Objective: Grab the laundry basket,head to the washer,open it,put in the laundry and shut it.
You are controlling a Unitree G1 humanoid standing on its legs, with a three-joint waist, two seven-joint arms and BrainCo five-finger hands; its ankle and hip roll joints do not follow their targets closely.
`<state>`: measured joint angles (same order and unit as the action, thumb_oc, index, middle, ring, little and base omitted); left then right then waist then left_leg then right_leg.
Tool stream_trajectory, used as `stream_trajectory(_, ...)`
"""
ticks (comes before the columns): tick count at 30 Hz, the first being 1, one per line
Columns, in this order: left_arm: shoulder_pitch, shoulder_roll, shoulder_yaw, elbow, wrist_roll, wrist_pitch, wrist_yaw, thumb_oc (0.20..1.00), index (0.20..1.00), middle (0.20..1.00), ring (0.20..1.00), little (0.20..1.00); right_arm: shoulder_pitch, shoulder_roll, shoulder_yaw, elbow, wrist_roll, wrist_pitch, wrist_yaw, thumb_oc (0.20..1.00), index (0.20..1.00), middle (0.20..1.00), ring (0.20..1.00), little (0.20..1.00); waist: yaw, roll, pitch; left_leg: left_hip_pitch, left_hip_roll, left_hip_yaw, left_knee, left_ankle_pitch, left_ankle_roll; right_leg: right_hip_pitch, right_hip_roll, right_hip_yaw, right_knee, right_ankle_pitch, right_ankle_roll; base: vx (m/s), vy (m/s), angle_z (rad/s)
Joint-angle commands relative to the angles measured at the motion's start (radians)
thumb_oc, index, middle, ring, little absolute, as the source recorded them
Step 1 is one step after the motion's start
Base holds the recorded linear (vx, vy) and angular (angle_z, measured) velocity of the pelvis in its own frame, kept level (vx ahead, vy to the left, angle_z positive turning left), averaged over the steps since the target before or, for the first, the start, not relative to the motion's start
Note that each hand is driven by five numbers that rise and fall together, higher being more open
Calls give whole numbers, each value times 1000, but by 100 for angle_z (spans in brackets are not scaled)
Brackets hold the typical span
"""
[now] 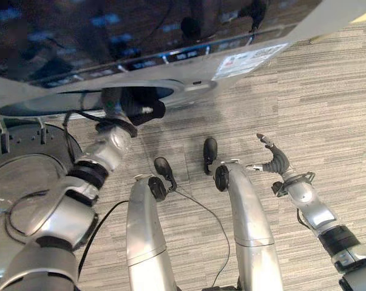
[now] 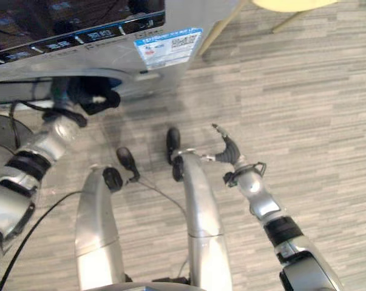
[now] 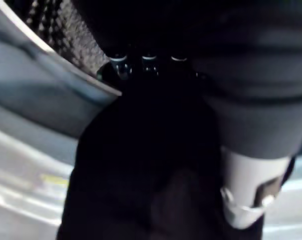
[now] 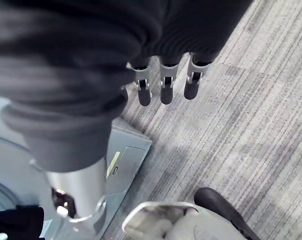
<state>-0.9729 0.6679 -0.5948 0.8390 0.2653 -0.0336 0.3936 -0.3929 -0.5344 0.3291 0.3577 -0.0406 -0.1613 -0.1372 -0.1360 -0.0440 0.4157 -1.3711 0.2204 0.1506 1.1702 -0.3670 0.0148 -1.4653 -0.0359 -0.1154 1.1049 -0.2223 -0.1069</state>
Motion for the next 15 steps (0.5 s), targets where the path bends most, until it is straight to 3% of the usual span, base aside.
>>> stream_trajectory(1, 7, -30, -38, 72, 39, 7, -49, 1000, 1000, 1000, 1000, 1000, 37, -16, 39, -25, -19, -5, -41, 1000, 1000, 1000, 1000, 1000, -58, 14, -88, -51, 53, -130, 8, 39, -23, 27, -28, 46, -30, -45, 128, -34, 21, -4)
stream_trajectory(2, -3, -39, -44, 81, 39, 8, -52, 1000, 1000, 1000, 1000, 1000, 34, -18, 41, -23, -20, -1, -42, 1000, 1000, 1000, 1000, 1000, -60, 12, -85, -57, 55, -132, 12, 39, -23, 23, -28, 46, -29, -42, 130, -36, 31, -5)
stream_trajectory(4, -6, -57, -46, 75, 27, 2, -55, 200, 200, 200, 200, 200, 26, -18, 43, -18, -26, 5, -47, 1000, 1000, 1000, 1000, 1000, -64, 10, -81, -64, 58, -134, 21, 37, -21, 18, -27, 45, -26, -38, 131, -8, 27, -6)
stream_trajectory(9, -12, -49, -23, -20, -29, -16, -10, 200, 200, 200, 200, 200, 36, -8, 36, -17, -18, 8, -54, 1000, 1000, 1000, 1000, 1000, -59, 13, -86, -51, 65, -128, 19, 33, -18, 27, -18, 47, -38, -27, 135, -7, 53, -9)
stream_trajectory(10, -26, -2, 27, -92, -75, -28, 49, 200, 200, 200, 200, 200, 67, -2, 20, -41, -15, 0, -45, 1000, 1000, 1000, 1000, 1000, -56, 21, -99, -36, 59, -123, 3, 34, -20, 43, -25, 48, -55, -28, 137, -42, 64, -6)
stream_trajectory(15, -126, 56, 111, -122, -132, -38, 203, 200, 200, 200, 200, 200, 83, 19, 24, -25, 9, -26, -31, 1000, 1000, 1000, 1000, 1000, -62, 19, -117, -9, 49, -100, -35, 42, -25, 61, -30, 59, -85, -8, 143, -35, 52, -1)
